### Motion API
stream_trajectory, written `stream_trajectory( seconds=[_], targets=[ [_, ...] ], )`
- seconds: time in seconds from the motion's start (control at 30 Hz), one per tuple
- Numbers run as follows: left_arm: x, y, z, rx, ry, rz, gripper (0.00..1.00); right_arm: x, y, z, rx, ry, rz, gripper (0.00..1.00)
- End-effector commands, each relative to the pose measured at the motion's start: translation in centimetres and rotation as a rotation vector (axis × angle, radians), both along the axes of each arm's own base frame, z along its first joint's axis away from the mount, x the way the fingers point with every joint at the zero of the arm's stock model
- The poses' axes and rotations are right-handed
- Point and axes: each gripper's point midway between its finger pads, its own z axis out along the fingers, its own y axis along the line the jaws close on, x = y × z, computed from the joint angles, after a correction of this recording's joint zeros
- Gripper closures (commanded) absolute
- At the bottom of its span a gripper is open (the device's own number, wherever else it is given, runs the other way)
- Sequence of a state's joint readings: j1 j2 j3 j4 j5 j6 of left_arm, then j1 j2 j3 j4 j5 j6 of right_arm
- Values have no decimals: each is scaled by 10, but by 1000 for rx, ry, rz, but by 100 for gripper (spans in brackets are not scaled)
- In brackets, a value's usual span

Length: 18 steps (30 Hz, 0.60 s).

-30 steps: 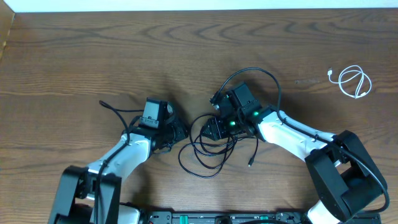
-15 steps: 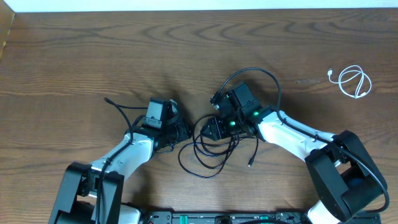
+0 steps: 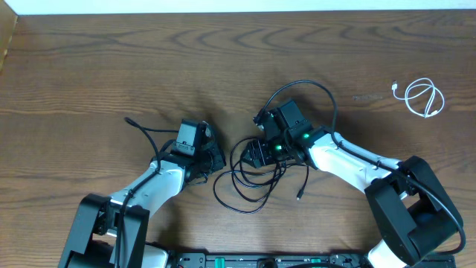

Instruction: Untangle cables

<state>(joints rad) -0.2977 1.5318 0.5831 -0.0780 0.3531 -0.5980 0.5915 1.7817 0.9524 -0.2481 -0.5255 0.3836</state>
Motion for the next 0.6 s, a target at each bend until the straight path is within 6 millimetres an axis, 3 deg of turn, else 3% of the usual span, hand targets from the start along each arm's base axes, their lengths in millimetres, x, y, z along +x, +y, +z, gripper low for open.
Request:
stream_trajectory(
  seconds=[0.0,0.17,0.27,0.3,0.33,0.4,0.47,0.57],
  targets=[
    [-10,5,-10,29,29,-5,93,-8,13,8,73,-36,124,31],
    [-5,-14,3,-76,-15,-69,92,-9,17,16,131,-45,163,28],
    [-3,-21,8,-109,-39,-104,85,-6,18,17,139,-57,161,28],
    [-2,-18,6,-91,-37,-94,84,-6,20,18,143,-62,164,29],
    [-3,-10,1,-54,-19,-57,69,-6,22,19,147,-64,163,31],
    [-8,10,-10,30,41,44,60,-7,26,20,152,-73,170,32],
    [-17,29,-19,105,99,115,59,-6,29,18,132,-90,160,34],
    [-27,43,-24,123,160,153,59,3,29,12,69,-118,90,39]
  ],
)
